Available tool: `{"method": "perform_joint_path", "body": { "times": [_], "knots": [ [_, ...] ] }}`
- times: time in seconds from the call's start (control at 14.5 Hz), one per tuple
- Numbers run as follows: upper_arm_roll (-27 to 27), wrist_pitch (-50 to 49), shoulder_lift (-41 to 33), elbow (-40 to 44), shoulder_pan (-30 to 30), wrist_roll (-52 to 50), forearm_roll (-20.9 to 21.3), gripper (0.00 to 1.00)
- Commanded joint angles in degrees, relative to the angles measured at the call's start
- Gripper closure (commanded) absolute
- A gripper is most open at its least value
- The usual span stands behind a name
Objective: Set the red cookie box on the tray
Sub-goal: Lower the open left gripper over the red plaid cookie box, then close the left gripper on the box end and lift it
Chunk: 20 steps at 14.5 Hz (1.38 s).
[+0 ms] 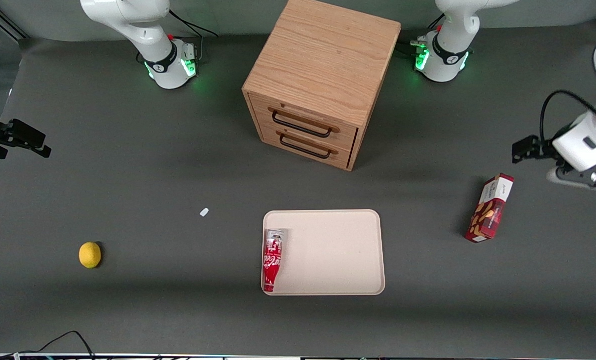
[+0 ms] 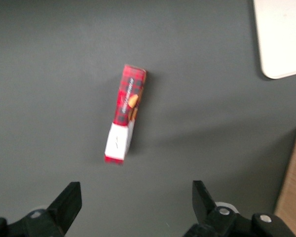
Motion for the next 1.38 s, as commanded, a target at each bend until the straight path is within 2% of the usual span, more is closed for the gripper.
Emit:
{"method": "perform_joint_path", "body": {
  "times": [0.0,0.21,0.48,0.83,1.31],
  "knots": [
    [1.6,8.8,2.4,-4.7,0.7,5.9,1.0,0.0],
    [2.9,20.6,3.0,-13.4,1.3,11.0,1.0,0.0],
    [3.0,32.4,5.4,-20.8,1.5,12.1,1.0,0.0],
    [3.0,43.4,11.8,-22.6,1.1,14.1,1.0,0.0],
    [3.6,48.7,16.0,-23.4,0.7,13.9,0.9,0.0]
  ]
}}
